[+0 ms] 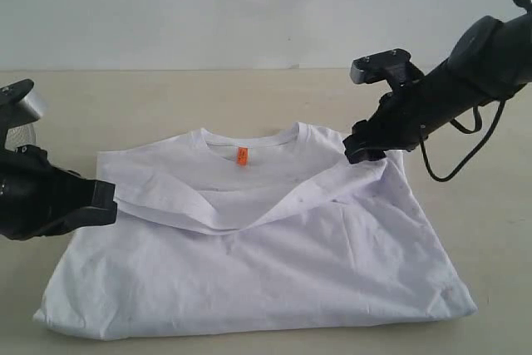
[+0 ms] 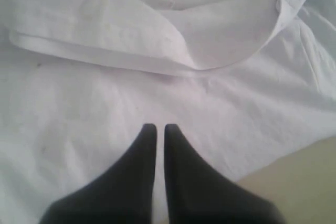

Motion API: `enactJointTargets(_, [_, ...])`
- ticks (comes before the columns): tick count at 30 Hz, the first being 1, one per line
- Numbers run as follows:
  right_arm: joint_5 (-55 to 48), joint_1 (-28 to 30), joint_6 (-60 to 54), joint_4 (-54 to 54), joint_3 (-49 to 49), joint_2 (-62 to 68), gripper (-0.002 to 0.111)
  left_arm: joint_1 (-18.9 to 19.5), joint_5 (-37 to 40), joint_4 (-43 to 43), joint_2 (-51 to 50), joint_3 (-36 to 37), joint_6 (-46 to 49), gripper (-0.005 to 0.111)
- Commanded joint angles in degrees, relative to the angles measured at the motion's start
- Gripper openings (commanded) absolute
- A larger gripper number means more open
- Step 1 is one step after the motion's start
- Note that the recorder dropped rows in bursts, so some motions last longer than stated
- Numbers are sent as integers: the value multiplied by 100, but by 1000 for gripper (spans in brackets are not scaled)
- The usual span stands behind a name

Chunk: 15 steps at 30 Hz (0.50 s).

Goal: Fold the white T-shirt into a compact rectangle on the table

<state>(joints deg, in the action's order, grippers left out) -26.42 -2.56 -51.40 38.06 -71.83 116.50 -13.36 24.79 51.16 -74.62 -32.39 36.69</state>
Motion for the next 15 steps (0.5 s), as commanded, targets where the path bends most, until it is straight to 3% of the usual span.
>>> enactJointTargets(1, [-93, 3, -42, 55, -27, 56, 56, -46, -30, 45, 28, 30, 35, 5])
enactJointTargets(11, [-48, -60, -32, 41, -16, 174, 20, -46, -41, 45, 28, 30, 35, 5])
enactJointTargets(15, [-38, -60, 28, 41, -16, 174, 0, -46, -95, 45, 28, 30, 35, 5])
